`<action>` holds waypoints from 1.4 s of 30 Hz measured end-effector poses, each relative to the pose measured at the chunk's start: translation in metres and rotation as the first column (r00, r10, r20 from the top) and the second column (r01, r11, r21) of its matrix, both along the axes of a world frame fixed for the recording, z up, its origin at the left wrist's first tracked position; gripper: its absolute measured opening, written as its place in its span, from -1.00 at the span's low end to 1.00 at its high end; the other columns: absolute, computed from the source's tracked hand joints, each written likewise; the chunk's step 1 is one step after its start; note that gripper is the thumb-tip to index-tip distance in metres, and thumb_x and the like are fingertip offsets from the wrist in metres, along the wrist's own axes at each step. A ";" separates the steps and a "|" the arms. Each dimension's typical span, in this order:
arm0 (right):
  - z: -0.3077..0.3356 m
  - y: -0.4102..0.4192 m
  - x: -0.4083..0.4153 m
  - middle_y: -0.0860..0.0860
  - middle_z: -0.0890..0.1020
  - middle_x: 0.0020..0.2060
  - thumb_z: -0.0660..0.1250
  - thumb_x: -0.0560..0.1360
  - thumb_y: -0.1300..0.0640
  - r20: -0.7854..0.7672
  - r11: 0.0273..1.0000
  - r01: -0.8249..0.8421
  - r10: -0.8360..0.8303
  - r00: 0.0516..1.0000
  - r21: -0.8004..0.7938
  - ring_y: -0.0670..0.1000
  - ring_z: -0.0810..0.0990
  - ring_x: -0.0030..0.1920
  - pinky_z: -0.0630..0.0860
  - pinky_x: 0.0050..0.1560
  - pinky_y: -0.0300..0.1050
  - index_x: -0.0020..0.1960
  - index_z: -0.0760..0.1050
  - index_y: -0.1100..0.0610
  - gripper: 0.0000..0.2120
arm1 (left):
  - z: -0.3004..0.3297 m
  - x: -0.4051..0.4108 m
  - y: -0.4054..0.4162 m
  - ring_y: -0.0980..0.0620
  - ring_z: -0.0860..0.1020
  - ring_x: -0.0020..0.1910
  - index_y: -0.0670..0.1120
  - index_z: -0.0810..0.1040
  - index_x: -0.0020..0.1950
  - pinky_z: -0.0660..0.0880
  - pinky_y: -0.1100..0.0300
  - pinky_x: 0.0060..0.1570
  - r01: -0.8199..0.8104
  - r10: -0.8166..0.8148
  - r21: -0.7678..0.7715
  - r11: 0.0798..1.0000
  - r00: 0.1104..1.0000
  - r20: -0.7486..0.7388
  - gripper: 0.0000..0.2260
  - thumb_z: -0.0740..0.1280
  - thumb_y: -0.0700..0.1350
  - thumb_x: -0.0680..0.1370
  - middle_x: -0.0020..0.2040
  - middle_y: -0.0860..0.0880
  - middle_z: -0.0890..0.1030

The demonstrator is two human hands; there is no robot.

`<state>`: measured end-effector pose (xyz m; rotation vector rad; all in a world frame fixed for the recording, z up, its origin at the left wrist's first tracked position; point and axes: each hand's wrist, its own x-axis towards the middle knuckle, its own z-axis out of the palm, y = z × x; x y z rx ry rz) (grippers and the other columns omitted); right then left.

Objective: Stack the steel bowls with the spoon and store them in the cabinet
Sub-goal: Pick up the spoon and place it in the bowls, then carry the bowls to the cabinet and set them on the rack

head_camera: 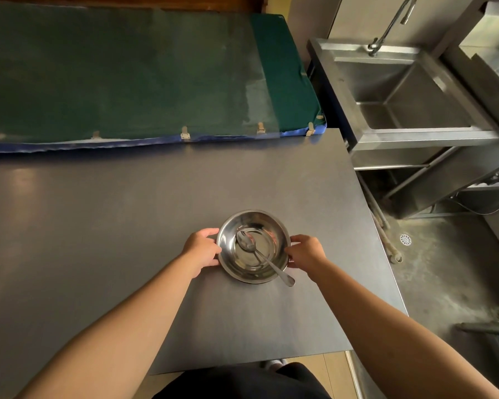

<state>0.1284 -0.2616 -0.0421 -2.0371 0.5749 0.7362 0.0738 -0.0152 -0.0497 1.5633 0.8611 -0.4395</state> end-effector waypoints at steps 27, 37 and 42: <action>0.160 -0.166 -0.102 0.18 0.75 -0.14 0.44 0.50 0.36 0.269 0.808 0.446 -0.561 0.783 0.385 0.10 0.76 -0.20 0.67 -0.27 -0.13 0.19 0.60 0.30 -0.73 | 0.140 0.044 -0.135 -0.08 0.71 -0.04 -0.17 0.58 0.24 0.66 0.05 -0.16 0.466 -0.356 -0.284 0.838 0.861 0.362 -0.68 0.34 -0.42 0.53 0.02 -0.11 0.74; 0.200 -0.373 -0.235 0.23 0.75 -0.16 0.47 0.45 0.38 0.384 0.668 0.575 -0.743 0.548 0.472 0.15 0.76 -0.20 0.68 -0.26 -0.09 0.16 0.62 0.31 -0.72 | 0.203 -0.018 -0.366 -0.08 0.72 -0.09 -0.18 0.60 0.17 0.67 0.10 -0.22 0.680 -0.547 -0.294 0.672 0.723 0.422 -0.74 0.35 -0.41 0.53 0.00 -0.15 0.73; 0.213 -0.482 -0.327 0.30 0.72 -0.11 0.48 0.43 0.40 0.417 0.555 0.667 -0.827 0.378 0.497 0.17 0.73 -0.22 0.69 -0.17 0.04 0.13 0.63 0.33 -0.73 | 0.221 -0.074 -0.504 -0.04 0.71 -0.18 -0.20 0.60 0.18 0.67 0.12 -0.27 0.788 -0.659 -0.284 0.546 0.614 0.435 -0.72 0.35 -0.42 0.52 -0.01 -0.16 0.71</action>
